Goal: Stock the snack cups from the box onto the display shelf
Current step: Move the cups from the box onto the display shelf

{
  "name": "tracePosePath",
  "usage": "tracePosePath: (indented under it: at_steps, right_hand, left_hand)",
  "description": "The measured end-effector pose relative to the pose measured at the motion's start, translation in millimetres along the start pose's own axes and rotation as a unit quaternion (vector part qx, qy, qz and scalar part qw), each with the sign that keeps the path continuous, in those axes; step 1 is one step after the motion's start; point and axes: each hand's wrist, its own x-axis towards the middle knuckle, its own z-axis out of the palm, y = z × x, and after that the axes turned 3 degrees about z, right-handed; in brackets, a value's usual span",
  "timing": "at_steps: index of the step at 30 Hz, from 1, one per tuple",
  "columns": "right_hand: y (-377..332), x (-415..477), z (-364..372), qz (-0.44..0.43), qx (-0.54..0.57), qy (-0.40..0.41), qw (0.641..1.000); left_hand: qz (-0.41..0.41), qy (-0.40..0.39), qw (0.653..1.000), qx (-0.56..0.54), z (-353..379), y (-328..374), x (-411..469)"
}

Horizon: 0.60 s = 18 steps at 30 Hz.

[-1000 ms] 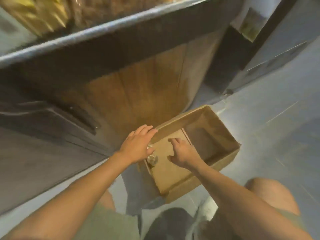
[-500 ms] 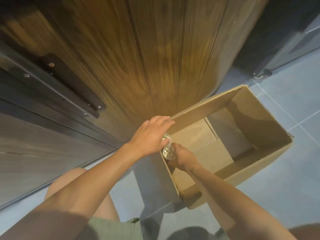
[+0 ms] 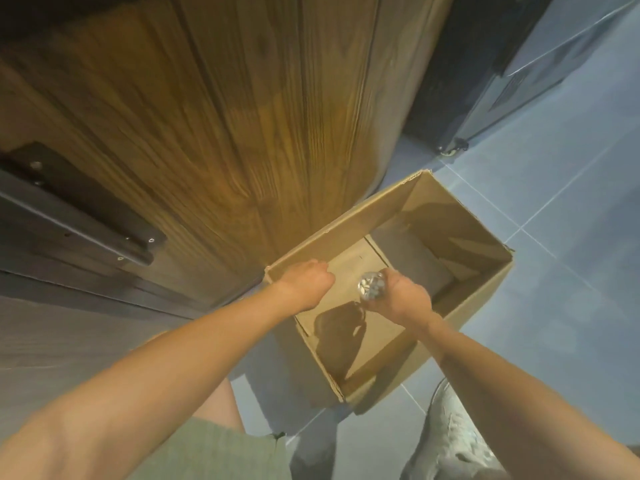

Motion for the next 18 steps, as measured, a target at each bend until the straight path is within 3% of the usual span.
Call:
tracePosePath:
  at_steps: [8,11,15,18]
  right_hand:
    - [34,-20,-28,0.053,0.067,0.04,0.996]
    - [39,-23,-30,0.053,0.072,0.046,0.995]
    - [43,-24,-35,0.047,0.081,0.056,0.994]
    - [43,-23,-42,0.041,0.082,0.056,0.994]
  left_hand:
    - [-0.046,-0.207,0.963,0.164,36,9,46]
    - [-0.052,-0.217,0.95,0.22,37,11,46]
    - [-0.109,-0.22,0.95,0.191,35,11,45]
    - [-0.105,-0.191,0.961,0.168,30,10,47]
